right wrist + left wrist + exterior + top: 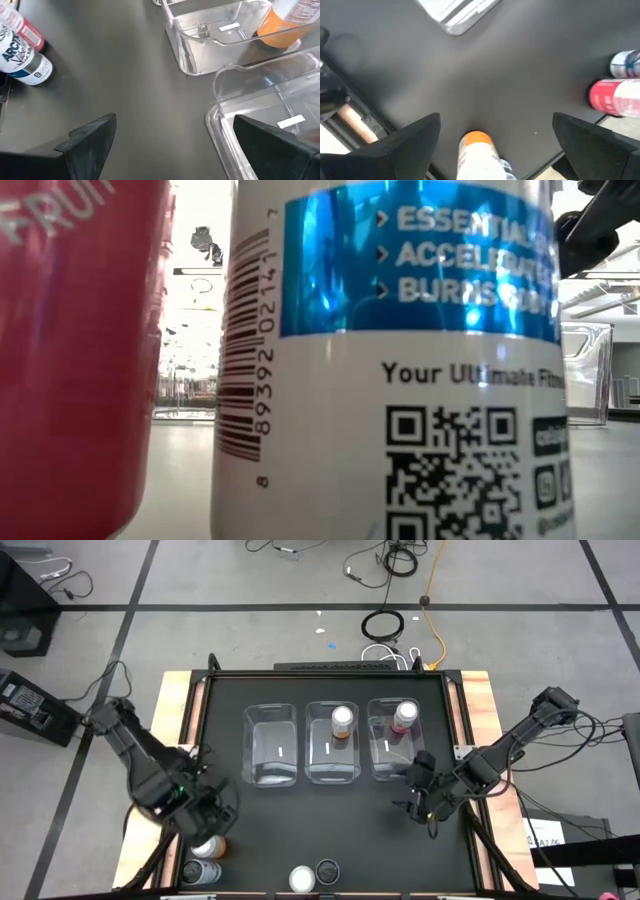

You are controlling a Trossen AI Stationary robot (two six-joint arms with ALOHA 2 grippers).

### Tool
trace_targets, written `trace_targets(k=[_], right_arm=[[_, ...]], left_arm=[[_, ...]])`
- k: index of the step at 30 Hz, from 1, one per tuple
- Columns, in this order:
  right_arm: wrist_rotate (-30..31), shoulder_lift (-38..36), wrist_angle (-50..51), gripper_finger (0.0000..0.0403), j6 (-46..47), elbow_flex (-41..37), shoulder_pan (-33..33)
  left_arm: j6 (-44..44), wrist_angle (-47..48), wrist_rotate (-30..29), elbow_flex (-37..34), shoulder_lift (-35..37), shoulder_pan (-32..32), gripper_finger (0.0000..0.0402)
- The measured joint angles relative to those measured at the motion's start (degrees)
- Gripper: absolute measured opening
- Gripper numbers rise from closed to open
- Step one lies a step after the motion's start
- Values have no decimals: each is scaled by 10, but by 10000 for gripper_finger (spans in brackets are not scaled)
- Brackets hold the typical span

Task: Sort soda cans
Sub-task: Put the orange soda can into the middle transparent bin

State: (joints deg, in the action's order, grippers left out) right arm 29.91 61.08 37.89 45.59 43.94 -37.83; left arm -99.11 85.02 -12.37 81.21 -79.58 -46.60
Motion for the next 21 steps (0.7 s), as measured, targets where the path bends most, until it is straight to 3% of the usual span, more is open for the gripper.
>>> trace_targets(k=[7, 15, 21], right_arm=[[0, 0, -1, 394, 1, 0, -15], [0, 0, -12, 394, 0, 0, -17], [0, 0, -25, 394, -2, 0, -17]], left_arm=[[-102, -13, 12, -48, -11, -63, 392], [-165, -121, 65, -114, -11, -84, 392], [-197, -184, 70, -155, -12, -103, 392]])
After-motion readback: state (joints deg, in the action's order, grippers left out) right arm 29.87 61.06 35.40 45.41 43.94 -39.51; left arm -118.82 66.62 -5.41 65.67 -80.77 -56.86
